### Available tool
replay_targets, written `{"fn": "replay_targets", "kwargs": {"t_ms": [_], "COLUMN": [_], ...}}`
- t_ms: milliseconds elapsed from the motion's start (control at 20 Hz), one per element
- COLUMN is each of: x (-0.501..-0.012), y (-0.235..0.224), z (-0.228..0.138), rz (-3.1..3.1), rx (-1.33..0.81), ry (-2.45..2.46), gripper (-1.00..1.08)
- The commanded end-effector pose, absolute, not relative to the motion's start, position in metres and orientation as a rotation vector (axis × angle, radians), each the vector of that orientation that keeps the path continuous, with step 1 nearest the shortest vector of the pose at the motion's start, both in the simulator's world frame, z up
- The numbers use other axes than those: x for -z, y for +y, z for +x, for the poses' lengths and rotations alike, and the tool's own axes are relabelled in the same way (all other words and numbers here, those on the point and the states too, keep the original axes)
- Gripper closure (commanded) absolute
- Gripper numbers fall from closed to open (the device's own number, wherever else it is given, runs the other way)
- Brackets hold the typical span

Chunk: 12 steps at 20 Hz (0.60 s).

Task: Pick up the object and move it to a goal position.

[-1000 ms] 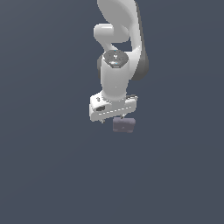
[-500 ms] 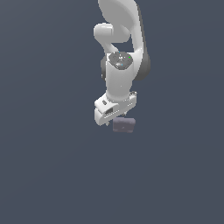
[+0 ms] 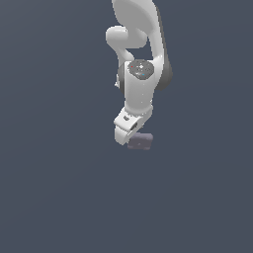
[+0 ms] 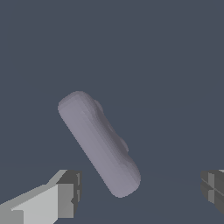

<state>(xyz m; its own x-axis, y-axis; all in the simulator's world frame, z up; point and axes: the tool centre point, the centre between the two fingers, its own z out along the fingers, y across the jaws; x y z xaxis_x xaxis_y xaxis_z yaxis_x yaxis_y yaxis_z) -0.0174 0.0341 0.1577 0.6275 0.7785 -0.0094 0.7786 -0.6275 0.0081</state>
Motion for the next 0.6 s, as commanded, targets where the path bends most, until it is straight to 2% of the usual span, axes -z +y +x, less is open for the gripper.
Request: {"fn": "replay_targets", "kwargs": {"t_ms": [0,550], "x": [-0.156,-0.149], "y": [0.038,0.055], "z": [-0.02,-0.029], "rz": [2.772,2.516], "rx": [0.008,0.004], "ry": [1.457,1.876], "gripper": [-0.92,-0.92]}}
